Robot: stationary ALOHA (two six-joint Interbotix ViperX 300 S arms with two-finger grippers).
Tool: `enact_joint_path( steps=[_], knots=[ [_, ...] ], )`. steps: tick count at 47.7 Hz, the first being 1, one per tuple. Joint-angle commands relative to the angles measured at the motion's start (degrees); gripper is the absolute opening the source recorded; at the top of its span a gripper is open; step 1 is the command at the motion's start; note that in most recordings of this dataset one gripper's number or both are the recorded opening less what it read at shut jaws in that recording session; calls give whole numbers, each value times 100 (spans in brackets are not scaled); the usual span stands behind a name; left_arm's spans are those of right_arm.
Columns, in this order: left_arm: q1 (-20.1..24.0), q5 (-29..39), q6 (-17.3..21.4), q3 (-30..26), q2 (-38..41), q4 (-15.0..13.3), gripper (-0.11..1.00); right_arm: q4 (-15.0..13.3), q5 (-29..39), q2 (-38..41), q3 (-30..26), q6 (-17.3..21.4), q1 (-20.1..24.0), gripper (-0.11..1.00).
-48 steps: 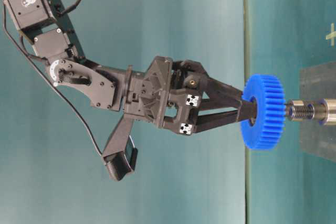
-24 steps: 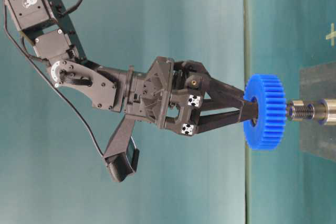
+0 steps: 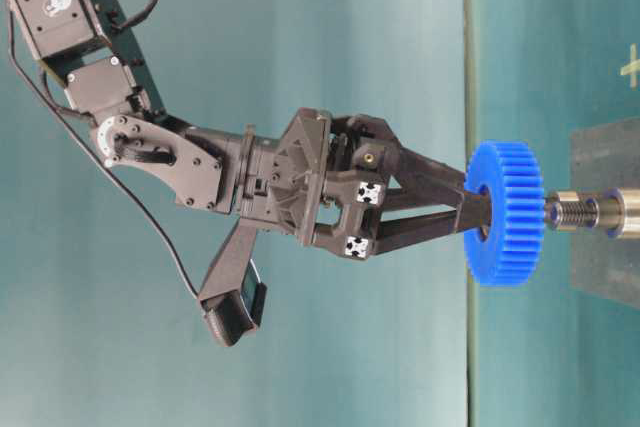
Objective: Fit the large gear onto the shaft.
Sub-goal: 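Push the gear down onto the upper shaft with the right gripper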
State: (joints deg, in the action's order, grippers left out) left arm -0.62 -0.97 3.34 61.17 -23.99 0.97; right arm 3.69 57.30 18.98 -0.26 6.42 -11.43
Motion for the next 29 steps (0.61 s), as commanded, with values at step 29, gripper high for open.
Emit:
enact_joint_path(
  steps=[29],
  knots=[
    [-9, -44, -35, -53, -18, 9, 0, 18, 272, 26, -141, 62, 0, 80]
  ],
)
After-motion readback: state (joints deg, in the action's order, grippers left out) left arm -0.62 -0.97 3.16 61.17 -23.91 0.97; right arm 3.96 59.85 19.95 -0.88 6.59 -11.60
